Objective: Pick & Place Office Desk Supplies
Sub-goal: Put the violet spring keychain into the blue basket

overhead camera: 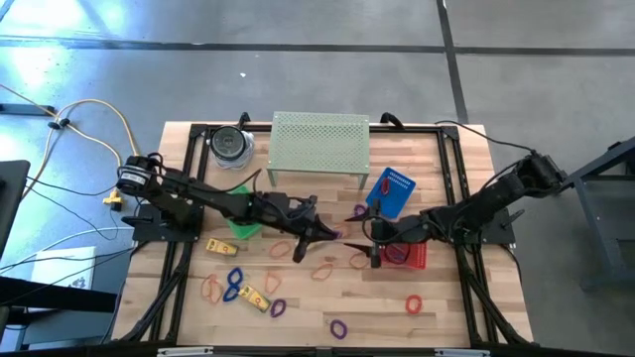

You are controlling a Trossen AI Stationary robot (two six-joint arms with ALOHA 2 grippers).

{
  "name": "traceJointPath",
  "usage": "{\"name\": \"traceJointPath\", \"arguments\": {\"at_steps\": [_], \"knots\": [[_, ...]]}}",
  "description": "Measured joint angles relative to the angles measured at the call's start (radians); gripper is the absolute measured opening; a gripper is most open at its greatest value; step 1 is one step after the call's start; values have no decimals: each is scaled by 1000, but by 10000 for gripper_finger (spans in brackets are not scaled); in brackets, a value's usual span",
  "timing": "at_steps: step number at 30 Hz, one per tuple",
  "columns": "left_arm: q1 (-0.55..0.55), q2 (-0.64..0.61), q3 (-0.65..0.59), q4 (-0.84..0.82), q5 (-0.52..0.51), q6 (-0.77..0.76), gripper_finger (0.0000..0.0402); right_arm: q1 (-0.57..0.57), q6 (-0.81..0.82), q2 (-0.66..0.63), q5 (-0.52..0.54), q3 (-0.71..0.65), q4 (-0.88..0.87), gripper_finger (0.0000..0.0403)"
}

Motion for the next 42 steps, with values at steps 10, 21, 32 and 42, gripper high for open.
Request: {"name": "traceJointPath", "arguments": {"at_steps": [10,21,32,42], "knots": [[20,0,0,28,-1,-3,4,-69,-35,0,-102,0,35,275],[21,0,0,40,-1,0,4,-121,-63,72,-248,5,114,240],[21,0,0,28,-1,3,4,-117,-88,115,-279,73,67,115],[21,0,0,21,0,6,6,-117,-87,115,-286,72,8,14]]}}
